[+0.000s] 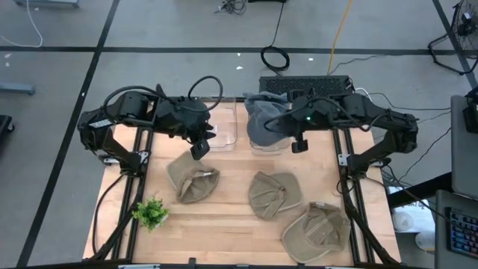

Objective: Pick & Place hat
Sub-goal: Put the blue cap into the right transparent bin

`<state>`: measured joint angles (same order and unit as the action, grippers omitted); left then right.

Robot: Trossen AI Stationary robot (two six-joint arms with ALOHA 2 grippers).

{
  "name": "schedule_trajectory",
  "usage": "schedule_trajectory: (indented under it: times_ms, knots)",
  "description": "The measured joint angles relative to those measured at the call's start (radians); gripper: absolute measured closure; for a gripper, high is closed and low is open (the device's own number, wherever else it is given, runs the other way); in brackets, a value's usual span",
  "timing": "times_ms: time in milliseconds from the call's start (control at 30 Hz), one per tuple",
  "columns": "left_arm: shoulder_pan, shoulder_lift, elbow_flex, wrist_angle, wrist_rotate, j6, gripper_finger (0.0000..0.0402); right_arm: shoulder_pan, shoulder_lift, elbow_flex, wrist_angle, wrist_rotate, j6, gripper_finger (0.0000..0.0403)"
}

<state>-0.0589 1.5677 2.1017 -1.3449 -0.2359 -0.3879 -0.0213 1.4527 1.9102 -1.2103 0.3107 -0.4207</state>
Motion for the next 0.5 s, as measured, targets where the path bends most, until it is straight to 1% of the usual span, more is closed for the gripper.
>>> schedule_trajectory:
  times_ms: [233, 400, 500]
  knots:
    - [0.003, 0.0, 0.0, -0.025, 0.0, 0.0, 0.0277, -0.021, 0.035, 0.0, -0.02, 0.009, -0.066, 0.0403]
    - [0.005, 0.0, 0.0, -0.025, -0.001, -0.007, 0.0277, -0.048, 0.042, -0.004, -0.02, 0.107, -0.104, 0.0403]
    - [0.005, 0.0, 0.0, -0.025, -0.001, -0.008, 0.0277, -0.067, 0.044, -0.005, -0.021, 0.107, -0.122, 0.0403]
